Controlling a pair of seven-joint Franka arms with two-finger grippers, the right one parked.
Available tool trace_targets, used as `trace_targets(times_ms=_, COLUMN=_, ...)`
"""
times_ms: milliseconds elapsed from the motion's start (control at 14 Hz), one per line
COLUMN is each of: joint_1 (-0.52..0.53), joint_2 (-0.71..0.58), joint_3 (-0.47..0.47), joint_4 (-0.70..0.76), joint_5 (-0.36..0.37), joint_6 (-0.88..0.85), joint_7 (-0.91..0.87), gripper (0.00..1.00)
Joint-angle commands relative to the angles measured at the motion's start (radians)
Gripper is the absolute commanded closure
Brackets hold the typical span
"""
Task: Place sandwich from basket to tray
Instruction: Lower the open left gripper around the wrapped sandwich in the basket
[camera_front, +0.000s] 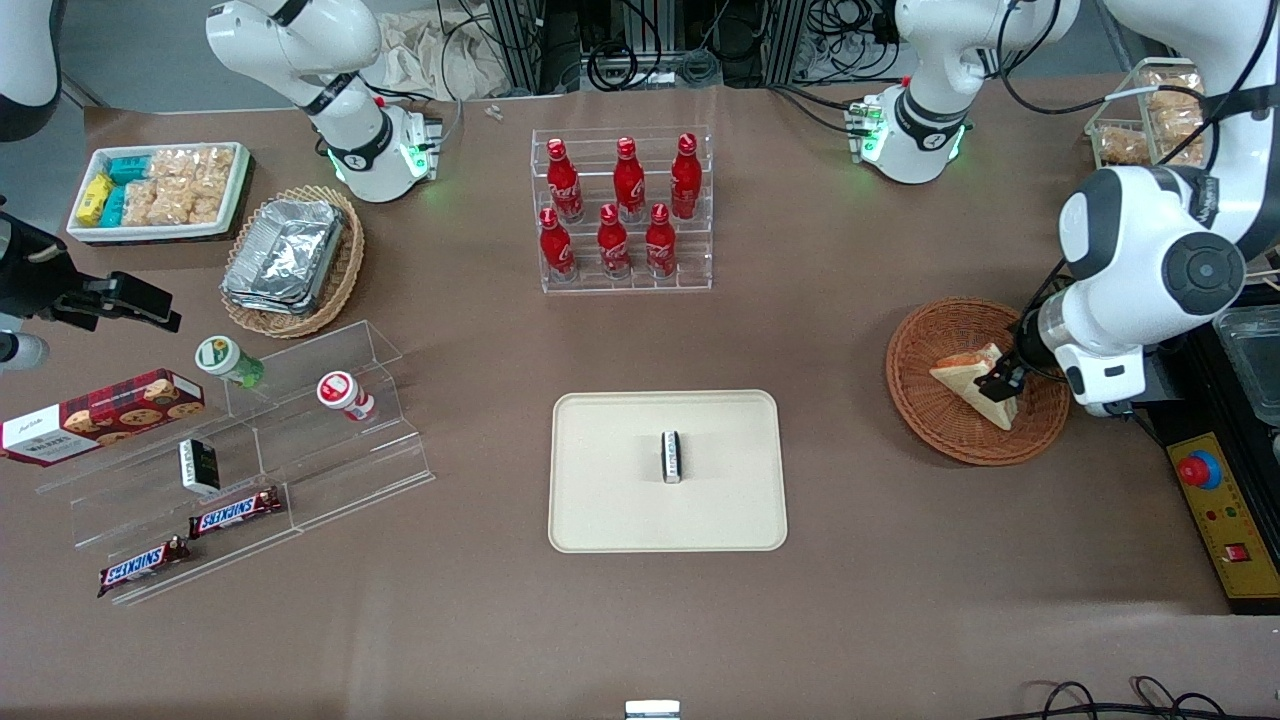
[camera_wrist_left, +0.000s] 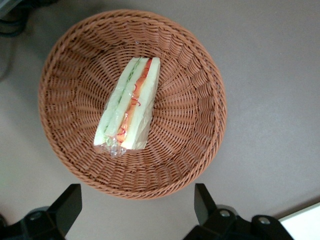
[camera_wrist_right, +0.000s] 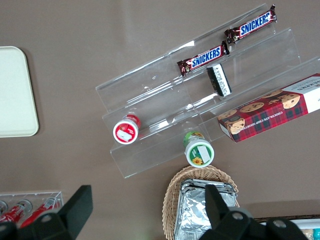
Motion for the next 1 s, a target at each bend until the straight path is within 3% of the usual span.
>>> trace_targets(times_ms=0, joint_1=0.000, joint_2=-0.080, joint_3=0.030, joint_4=-0.149, joint_5=0.001, joint_6=0.155, joint_7=-0.004, gripper=0.00)
trace_targets(times_ms=929, joint_1=0.002, joint_2=-0.071, joint_3=0.059, joint_4=-0.300, joint_5=0.002, joint_6=0.385, joint_7=0.024, gripper=0.00)
